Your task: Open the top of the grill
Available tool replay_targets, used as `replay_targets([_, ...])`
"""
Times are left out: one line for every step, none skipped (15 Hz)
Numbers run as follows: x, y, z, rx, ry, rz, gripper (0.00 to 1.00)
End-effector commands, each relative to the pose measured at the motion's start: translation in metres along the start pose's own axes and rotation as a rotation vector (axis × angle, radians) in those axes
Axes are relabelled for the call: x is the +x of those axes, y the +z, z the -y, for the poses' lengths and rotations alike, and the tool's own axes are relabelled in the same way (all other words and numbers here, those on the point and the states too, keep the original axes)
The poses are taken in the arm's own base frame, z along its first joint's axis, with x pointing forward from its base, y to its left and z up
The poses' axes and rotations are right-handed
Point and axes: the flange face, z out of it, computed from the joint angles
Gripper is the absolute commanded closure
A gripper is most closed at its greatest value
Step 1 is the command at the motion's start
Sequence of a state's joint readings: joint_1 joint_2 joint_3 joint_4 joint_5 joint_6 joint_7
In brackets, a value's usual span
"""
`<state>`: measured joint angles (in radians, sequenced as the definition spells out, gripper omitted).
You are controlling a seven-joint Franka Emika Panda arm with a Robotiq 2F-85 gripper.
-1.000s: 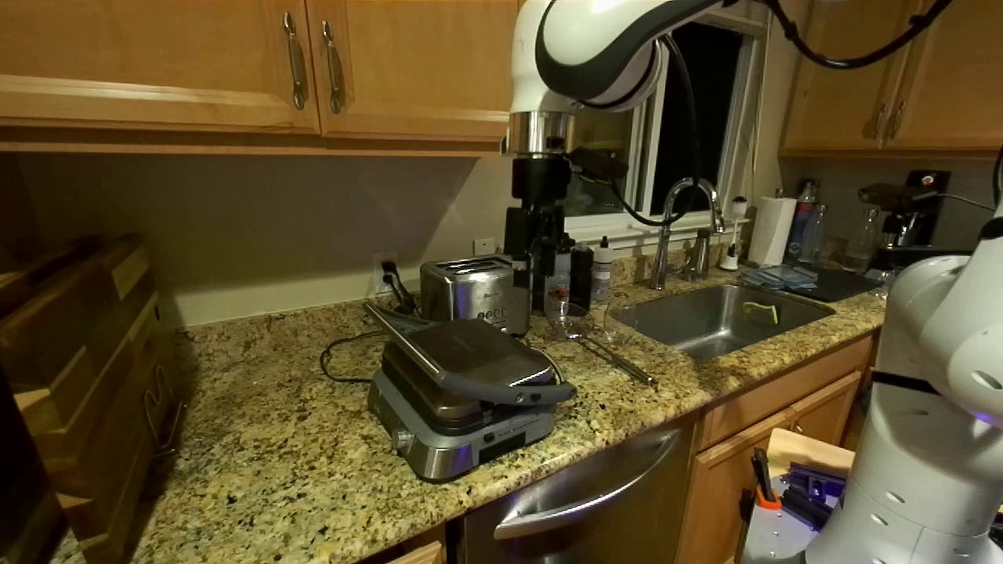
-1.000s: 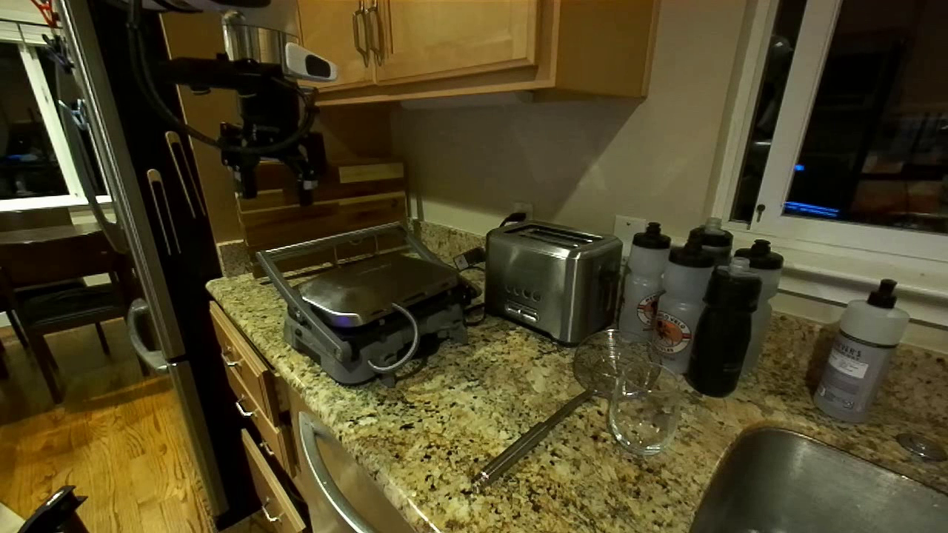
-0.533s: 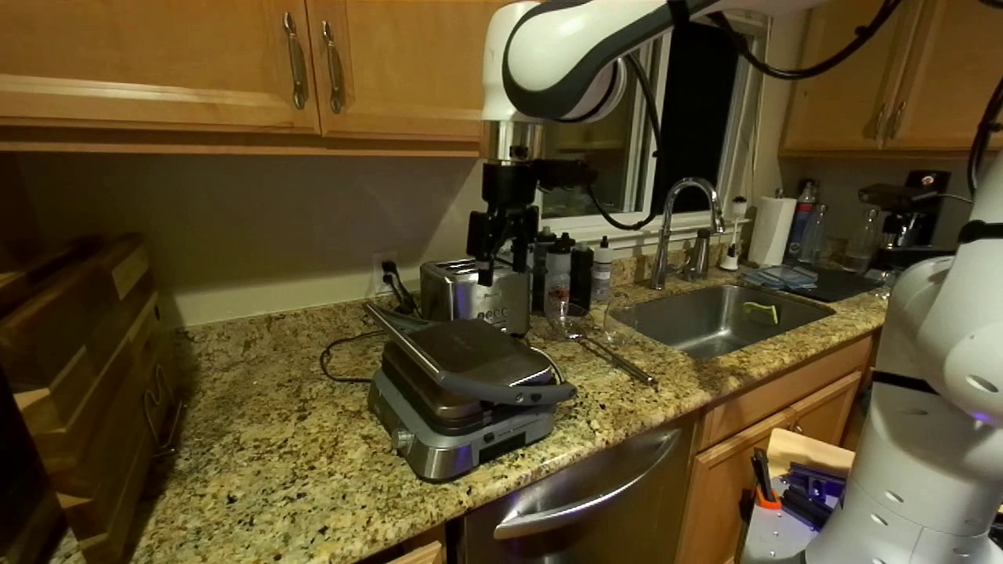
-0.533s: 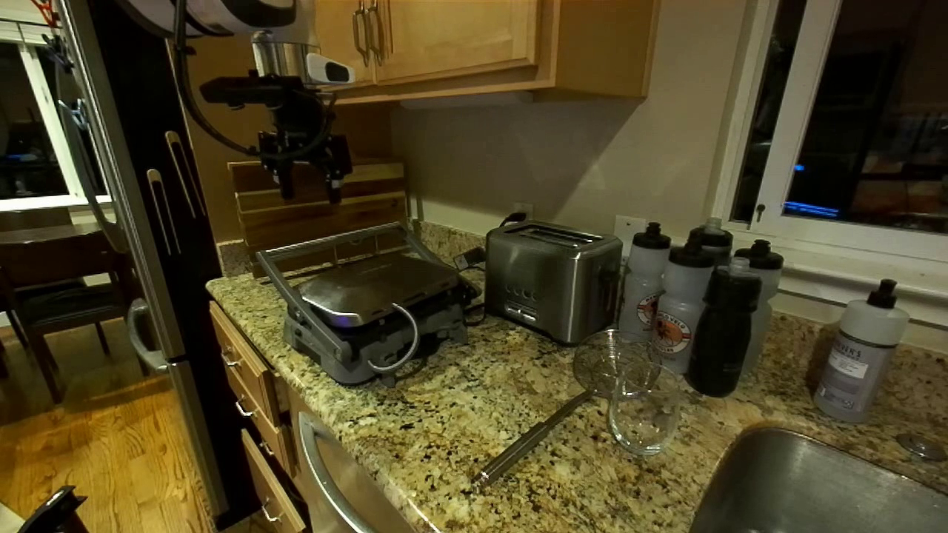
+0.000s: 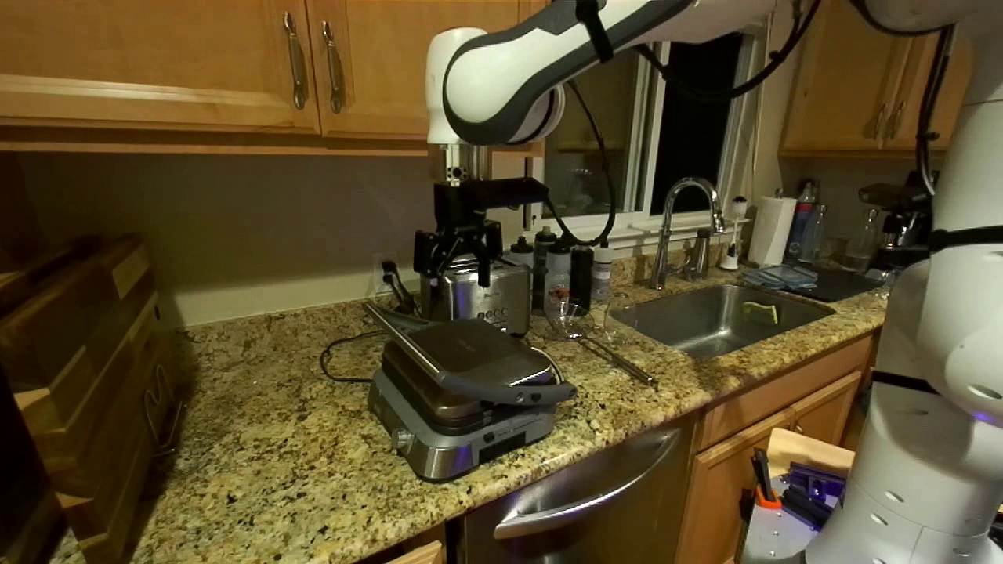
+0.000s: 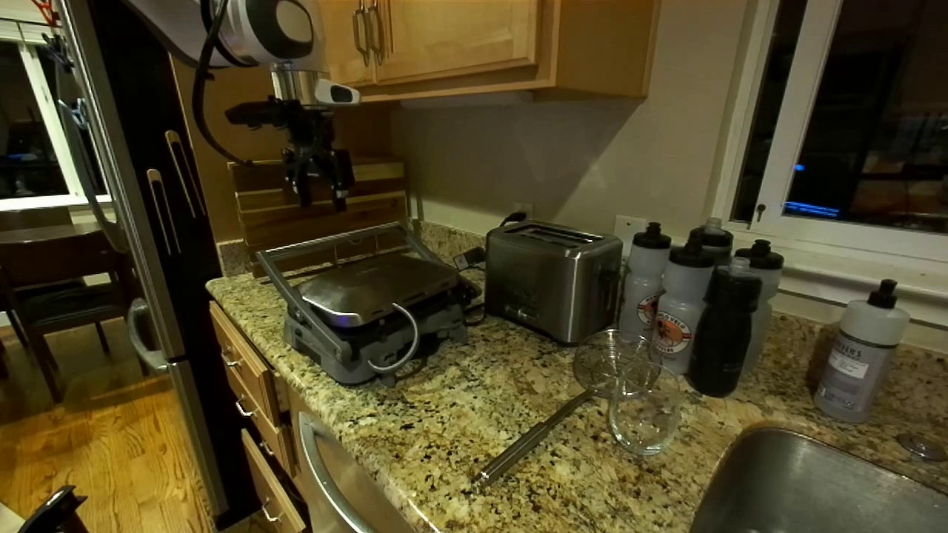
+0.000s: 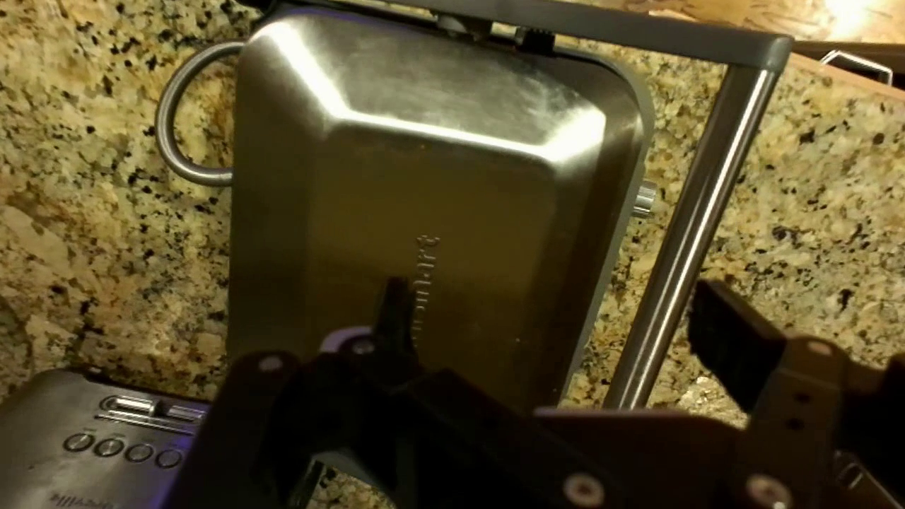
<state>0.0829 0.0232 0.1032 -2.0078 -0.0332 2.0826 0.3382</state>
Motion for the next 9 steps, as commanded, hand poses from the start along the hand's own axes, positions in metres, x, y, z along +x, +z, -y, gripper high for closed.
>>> replay_targets([0.003, 0.002, 0.003, 0.000, -0.002, 0.004, 0.00])
replay_targets([0.003, 0.005, 0.003, 0.000, -0.003, 0.009, 0.00])
replay_targets([0.003, 0.005, 0.003, -0.001, -0.003, 0.009, 0.00])
replay_targets([0.004, 0.005, 0.002, 0.000, -0.002, 0.008, 0.00])
replay_targets([0.004, 0.005, 0.002, 0.000, -0.002, 0.008, 0.00])
replay_targets([0.004, 0.005, 0.002, 0.000, -0.002, 0.008, 0.00])
replay_targets([0.005, 0.007, 0.004, 0.014, 0.006, 0.016, 0.00])
replay_targets([0.010, 0.010, 0.011, 0.036, 0.016, 0.023, 0.00])
replay_targets([0.012, 0.012, 0.013, 0.042, 0.027, 0.026, 0.00])
